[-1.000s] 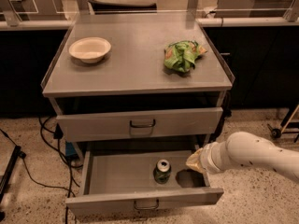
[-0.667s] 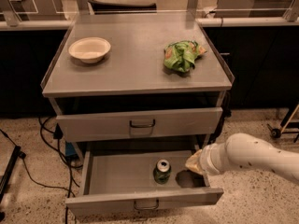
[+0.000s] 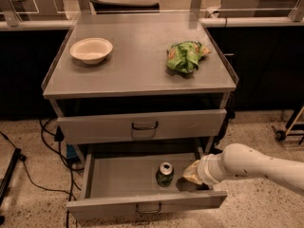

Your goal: Pick green can from middle drawer and place on counter

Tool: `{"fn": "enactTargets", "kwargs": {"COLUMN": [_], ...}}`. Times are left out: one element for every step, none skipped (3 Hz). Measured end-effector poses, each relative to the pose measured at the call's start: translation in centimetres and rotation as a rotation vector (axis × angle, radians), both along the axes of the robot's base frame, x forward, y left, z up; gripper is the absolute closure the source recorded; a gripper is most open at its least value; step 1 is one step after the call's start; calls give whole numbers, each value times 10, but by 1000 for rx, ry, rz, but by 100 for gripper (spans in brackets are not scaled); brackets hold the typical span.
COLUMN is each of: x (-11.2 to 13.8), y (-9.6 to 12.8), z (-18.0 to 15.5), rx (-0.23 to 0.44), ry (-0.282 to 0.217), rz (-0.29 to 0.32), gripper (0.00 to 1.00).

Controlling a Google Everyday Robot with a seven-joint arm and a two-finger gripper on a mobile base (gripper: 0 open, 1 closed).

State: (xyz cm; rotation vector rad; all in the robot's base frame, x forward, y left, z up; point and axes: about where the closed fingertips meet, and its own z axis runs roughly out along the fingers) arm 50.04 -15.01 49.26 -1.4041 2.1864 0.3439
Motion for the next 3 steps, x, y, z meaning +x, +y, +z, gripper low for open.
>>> {"fn": "enactTargets", "kwargs": {"x": [-1, 2, 9], "y": [6, 11, 20], "z": [-16, -26, -35], "rx": [18, 36, 59], "ry": [11, 6, -5], "rz": [10, 11, 16], "gripper": [57, 35, 11]}}
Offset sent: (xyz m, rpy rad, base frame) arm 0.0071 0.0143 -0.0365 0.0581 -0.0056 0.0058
